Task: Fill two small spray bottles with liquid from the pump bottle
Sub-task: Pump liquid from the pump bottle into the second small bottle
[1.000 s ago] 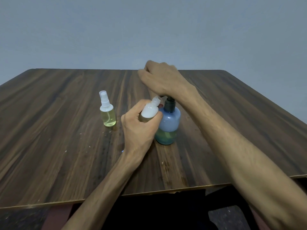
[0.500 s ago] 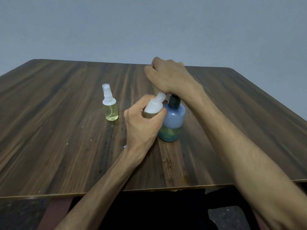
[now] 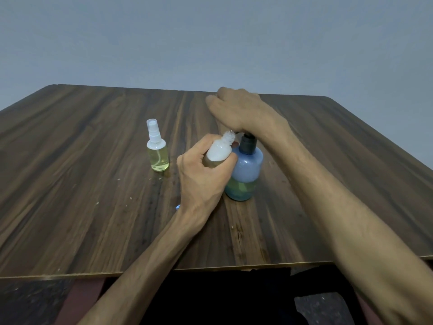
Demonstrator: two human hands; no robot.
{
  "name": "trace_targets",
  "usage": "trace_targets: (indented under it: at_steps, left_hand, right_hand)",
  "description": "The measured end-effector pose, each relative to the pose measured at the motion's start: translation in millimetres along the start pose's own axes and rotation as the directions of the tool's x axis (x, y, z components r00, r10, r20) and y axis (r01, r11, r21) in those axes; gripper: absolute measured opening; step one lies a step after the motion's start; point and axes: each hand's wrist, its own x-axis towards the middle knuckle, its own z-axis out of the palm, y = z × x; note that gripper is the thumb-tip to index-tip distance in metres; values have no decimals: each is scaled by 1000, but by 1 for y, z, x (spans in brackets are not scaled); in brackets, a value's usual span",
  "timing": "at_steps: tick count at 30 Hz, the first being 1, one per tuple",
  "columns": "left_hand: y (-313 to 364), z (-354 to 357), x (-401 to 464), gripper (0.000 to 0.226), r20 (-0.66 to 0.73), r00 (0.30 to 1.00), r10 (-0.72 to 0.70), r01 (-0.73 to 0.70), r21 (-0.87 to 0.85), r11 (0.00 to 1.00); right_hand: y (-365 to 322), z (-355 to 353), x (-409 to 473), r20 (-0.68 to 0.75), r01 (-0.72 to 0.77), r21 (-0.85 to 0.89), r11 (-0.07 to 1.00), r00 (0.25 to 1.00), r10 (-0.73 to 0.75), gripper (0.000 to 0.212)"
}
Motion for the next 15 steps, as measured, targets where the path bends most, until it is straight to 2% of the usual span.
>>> trace_targets:
  at_steps: [3,7,11,15]
  left_hand:
    - [-1,-1,0,13,-4,1000,2,-2,-7,1000]
    - [0,0,0,12,1,1000,-3,3,-3,1000]
    - [-2,-1,1,13,0,1000,11,-11,0,1000]
    - [-2,0,1,9,3,1000,0,0,10,1000]
  right_hand:
    - [0,-3,-1,-62,30,3,1000,998,-30,31]
    - [0,1,0,15,13,-30,999,1000,-12,32]
    - [-2,-4,0,-66,30,-14,999,997,-31,32]
    - [-2,1,-1,13,1,-27,1000,1000,-1,32]
